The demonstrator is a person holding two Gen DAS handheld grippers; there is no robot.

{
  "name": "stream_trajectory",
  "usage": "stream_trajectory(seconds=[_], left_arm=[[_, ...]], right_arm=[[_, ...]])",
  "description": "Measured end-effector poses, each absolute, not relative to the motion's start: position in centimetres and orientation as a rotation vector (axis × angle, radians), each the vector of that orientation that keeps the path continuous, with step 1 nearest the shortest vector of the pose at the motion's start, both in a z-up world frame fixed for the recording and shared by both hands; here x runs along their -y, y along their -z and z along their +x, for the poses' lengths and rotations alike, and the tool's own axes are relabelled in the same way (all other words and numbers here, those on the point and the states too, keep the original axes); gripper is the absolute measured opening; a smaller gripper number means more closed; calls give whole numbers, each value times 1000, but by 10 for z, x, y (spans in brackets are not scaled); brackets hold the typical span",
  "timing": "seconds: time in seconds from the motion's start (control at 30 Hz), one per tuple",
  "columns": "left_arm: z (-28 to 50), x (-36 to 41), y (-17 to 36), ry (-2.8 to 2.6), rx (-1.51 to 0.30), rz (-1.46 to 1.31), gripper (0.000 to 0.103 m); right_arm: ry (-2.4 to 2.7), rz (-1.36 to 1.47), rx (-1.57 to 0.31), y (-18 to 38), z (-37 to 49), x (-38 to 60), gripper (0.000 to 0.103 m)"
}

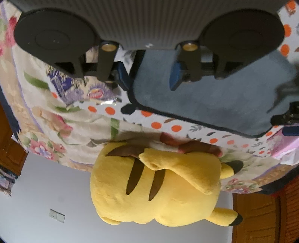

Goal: Fold towel

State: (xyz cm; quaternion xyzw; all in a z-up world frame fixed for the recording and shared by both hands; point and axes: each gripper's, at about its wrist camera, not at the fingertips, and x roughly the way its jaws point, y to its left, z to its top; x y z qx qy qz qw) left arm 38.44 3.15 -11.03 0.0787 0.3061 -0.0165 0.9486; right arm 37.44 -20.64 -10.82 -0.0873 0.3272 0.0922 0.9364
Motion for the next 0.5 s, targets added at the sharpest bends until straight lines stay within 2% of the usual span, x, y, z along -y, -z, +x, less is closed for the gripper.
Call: stream_trajectory(seconds=[0.07, 0.23, 0.37, 0.5], left_arm=[[374, -32, 108, 44, -622, 149, 66], [354, -32, 107, 51, -648, 147, 71], [339, -29, 101, 54, -646, 150, 85], [326, -25, 94, 60, -646, 146, 88]], right_arm=[[-200, -162, -682, 109, 365, 207, 49], [-213, -135, -700, 112, 338, 206, 53], [-224, -127, -708, 112, 317, 204, 57], [-240, -128, -701, 104, 298, 201, 57]])
